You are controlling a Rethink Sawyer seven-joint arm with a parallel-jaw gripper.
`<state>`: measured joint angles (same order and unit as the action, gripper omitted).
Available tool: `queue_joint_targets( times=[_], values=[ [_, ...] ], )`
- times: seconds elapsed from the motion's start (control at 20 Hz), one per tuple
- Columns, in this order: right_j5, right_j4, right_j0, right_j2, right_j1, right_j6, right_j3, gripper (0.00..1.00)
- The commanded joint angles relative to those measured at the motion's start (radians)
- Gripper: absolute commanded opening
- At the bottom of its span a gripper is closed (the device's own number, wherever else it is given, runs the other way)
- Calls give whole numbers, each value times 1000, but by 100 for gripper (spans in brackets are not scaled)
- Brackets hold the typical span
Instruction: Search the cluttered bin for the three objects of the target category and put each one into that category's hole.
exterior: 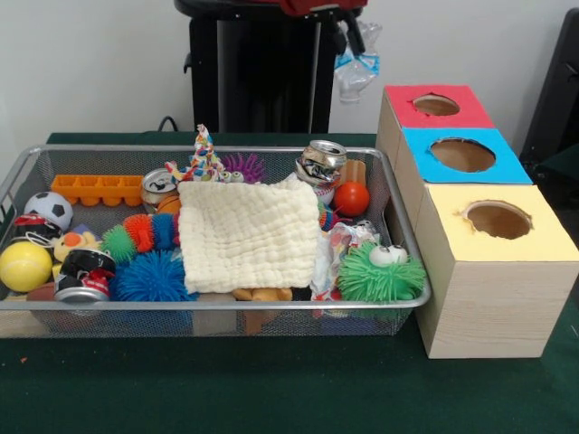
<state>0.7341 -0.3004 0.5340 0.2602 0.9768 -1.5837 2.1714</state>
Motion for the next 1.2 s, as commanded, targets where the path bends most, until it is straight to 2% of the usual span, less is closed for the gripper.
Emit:
queue_joint_targets(
  times=[0.05, 0.2, 0.3, 0.5, 0.9, 1.2],
  values=[
    [155, -172, -35, 102, 18, -146, 61, 0],
    [170, -199, -44, 110, 21, -134, 46, 0],
    [178, -191, -47, 115, -23, -144, -13, 0],
    [148, -219, -56, 124, -34, -120, -33, 0],
    [11, -270, -54, 165, -51, -35, 0, 0],
    [-107, -300, -31, 228, -64, 40, 26, 0]
  ],
)
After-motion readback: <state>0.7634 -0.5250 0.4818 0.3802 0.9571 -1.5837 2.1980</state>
